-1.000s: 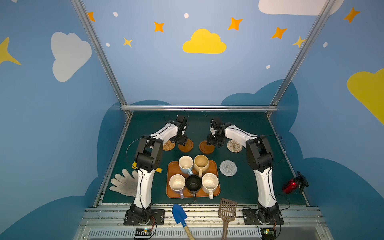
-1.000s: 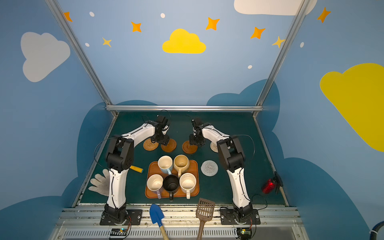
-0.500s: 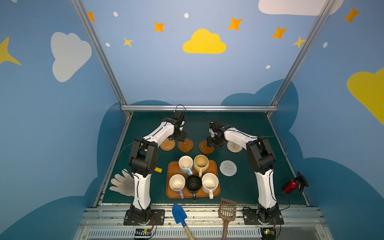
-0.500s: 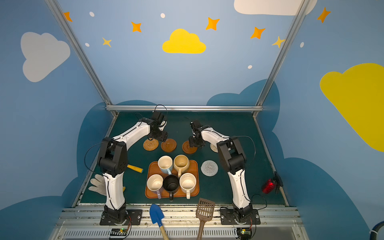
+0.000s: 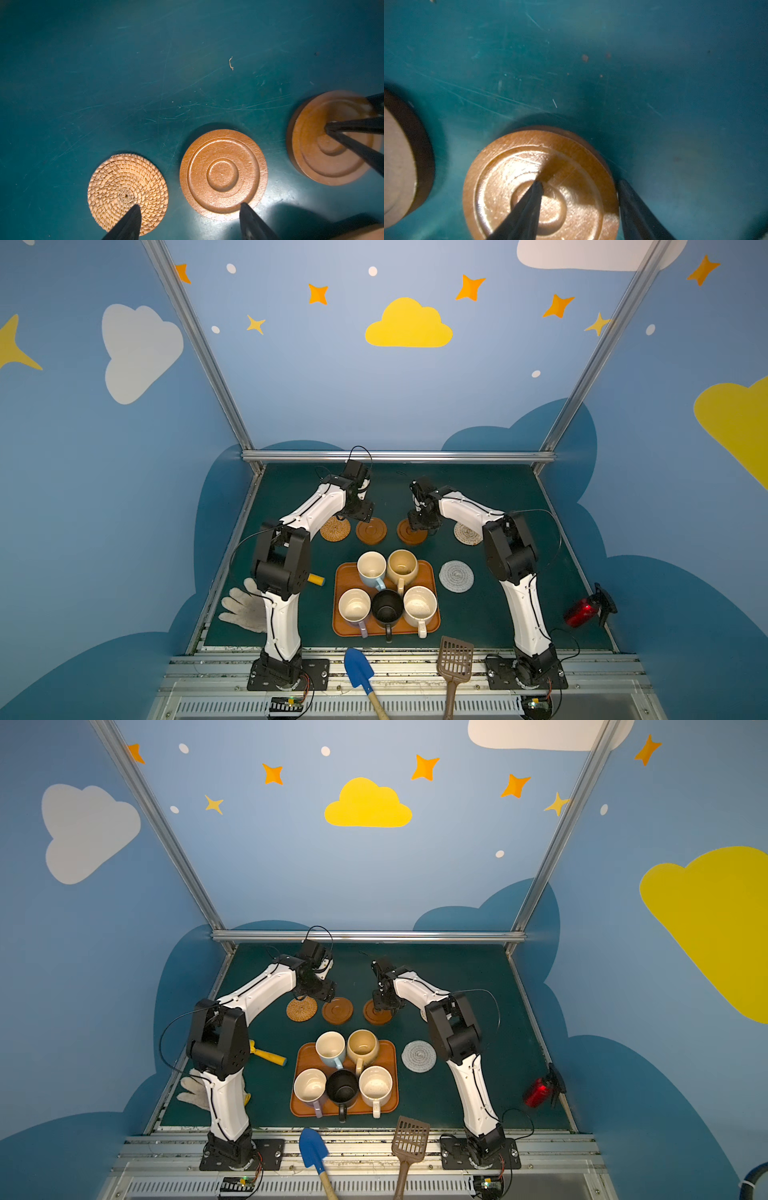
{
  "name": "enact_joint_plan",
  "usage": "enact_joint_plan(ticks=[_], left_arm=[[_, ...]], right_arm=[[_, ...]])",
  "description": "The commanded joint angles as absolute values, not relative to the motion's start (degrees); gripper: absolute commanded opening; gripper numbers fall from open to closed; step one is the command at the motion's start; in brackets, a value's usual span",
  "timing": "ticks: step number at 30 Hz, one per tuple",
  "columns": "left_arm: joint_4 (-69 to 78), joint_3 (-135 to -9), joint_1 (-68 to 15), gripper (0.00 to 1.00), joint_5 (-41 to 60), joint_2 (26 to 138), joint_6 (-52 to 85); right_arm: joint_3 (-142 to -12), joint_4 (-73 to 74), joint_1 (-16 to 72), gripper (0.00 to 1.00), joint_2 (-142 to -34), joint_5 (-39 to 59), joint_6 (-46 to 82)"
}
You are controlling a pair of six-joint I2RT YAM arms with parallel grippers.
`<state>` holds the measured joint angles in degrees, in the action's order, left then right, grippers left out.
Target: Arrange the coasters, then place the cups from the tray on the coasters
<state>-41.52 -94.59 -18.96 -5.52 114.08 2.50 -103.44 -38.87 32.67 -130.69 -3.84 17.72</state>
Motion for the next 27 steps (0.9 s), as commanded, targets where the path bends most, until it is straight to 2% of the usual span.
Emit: enact_joint_plan(ticks=[1,5,9,18,22,27], left_arm=[[-41.68,-94.66,-19.31,0.75,-3.67,112.67,3.66],[-43.17,-96.27,-19.57,0.75,-3.52,112.61,3.78],[-43.46,-96.70,-19.59,0.76,-3.52,110.61,4.09],[-47.26,-104.32,-22.37,0.84,0.41,108.11,4.78],[-48.18,-106.71,-25.53,0.85,2.17,107.08,4.16],[-46.69,-107.34,-31.71,0.86,6.56,106.56,-0.37]], right_arm=[[-102.41,-40.31,32.34,0.59,-135.86,-3.91,17.00],[-103.53,-41.12,32.15,0.59,-136.26,-1.60,16.75],[-97.86,-35.91,32.30,0.60,-129.28,-1.05,17.18],[-100.81,-39.91,30.49,0.63,-119.70,0.47,16.67],[-93.50,-38.35,28.10,0.66,-111.53,3.51,18.82],[-78.51,-37.79,24.52,0.69,-97.13,5.39,20.97]])
